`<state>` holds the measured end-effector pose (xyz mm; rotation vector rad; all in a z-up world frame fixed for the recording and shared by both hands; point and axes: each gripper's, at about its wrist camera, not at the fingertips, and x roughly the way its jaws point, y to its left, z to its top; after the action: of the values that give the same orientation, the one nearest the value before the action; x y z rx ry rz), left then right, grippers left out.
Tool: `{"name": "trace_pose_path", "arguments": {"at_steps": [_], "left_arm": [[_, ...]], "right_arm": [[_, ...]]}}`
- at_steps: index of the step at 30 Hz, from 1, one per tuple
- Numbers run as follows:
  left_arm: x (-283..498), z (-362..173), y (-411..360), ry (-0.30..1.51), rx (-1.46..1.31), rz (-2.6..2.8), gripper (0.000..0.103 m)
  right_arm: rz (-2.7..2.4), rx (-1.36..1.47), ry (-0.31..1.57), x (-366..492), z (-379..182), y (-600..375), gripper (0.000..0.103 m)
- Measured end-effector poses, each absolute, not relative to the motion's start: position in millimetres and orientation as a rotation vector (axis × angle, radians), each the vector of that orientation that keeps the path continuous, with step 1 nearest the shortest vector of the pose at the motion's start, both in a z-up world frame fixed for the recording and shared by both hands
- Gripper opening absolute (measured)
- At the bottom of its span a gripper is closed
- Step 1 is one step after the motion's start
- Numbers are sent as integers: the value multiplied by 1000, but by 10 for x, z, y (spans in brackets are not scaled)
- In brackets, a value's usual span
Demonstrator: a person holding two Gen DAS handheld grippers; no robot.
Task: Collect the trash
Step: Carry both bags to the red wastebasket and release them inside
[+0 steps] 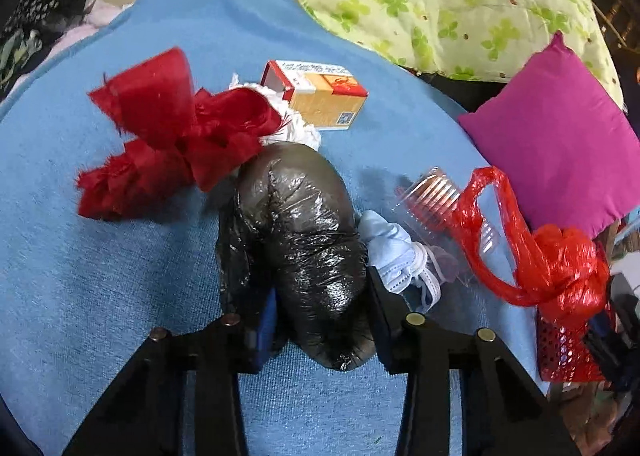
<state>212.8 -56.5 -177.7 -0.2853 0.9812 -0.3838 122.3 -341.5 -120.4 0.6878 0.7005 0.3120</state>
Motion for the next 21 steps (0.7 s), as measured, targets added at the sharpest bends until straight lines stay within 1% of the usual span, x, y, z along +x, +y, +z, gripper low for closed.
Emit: {"name": "trace_pose_path", "arguments": {"at_steps": [5,12,16,21], "left_arm": [[1963,-1694,-535,953,-240,-412,40],[1489,-1386,-573,807,-67,-424,40],[1217,-1224,-655,754,-24,-454,40],[1039,-1105,-875,759,-2,-501,40]], "right_arm": [[322,691,676,1188,-1142,-3440,40],[318,665,618,1026,-984,-3444,40],[300,631,546,829,-808,-3476,40],[248,605,444,491,-615,-3613,40]]}}
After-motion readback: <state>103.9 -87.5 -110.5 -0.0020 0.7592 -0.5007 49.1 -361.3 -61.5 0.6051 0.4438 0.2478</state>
